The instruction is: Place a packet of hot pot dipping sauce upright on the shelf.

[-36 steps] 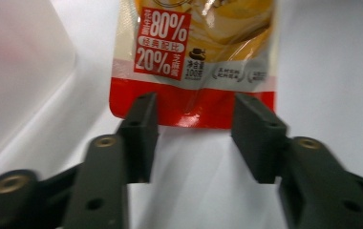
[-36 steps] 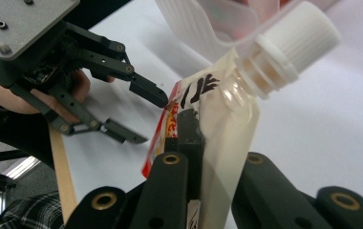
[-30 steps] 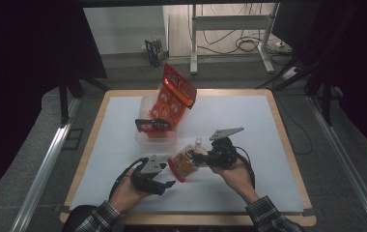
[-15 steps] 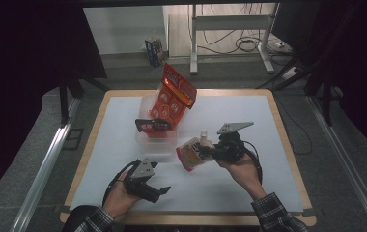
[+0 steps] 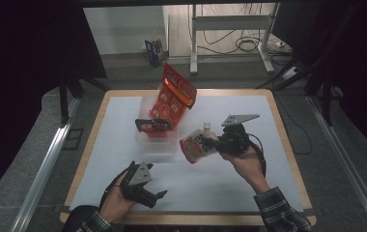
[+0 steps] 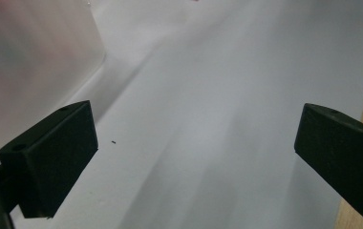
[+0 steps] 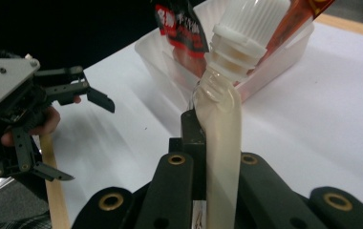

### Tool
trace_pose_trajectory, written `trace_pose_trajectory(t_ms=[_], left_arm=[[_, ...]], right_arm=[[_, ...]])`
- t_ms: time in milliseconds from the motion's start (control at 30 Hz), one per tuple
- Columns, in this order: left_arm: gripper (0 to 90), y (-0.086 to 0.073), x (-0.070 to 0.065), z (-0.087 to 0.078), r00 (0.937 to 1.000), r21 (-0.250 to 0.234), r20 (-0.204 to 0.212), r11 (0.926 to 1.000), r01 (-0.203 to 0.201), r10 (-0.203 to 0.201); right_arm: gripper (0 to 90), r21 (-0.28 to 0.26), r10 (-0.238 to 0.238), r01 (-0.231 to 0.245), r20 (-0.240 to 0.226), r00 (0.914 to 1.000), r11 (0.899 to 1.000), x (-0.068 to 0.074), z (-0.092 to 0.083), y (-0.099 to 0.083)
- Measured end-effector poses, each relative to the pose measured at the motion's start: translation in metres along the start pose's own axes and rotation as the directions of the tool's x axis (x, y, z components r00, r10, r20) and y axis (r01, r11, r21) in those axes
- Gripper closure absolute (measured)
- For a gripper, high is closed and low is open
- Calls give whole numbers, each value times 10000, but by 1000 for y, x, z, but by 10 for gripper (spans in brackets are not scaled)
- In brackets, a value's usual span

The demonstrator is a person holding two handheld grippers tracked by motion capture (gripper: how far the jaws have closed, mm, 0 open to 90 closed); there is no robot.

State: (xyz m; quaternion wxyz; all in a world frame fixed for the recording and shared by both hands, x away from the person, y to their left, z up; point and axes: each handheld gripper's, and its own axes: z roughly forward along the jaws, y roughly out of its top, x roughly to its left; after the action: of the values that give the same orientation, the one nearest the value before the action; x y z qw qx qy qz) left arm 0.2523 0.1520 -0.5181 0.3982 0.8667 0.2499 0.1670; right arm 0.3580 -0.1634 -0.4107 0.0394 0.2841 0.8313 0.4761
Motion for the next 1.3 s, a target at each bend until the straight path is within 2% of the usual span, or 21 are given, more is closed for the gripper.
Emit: trace_pose_trajectory(t_ms=[200,467,900,1300], left_arm=[[0,-3,0,-3,9999,44,-56,9999,105,-105],[0,-6,0,-5,9996,122,-133,9996,251,-250],[0,-9,0,-7,9995,232,-207,9994,248,-243],[0,-9,-1,-6,9996,322,-217,9993,181,-175]], right_arm=[[881,-248,29,-27,67,10000,9997,-3,-2,8],[881,-339,-370,366,-93,9993,9988,-4,5,25],[882,-375,-1197,1181,-435,9919,9923,3,31,54],[882,-247,-1626,1615,-516,9853,9866,7,53,70]])
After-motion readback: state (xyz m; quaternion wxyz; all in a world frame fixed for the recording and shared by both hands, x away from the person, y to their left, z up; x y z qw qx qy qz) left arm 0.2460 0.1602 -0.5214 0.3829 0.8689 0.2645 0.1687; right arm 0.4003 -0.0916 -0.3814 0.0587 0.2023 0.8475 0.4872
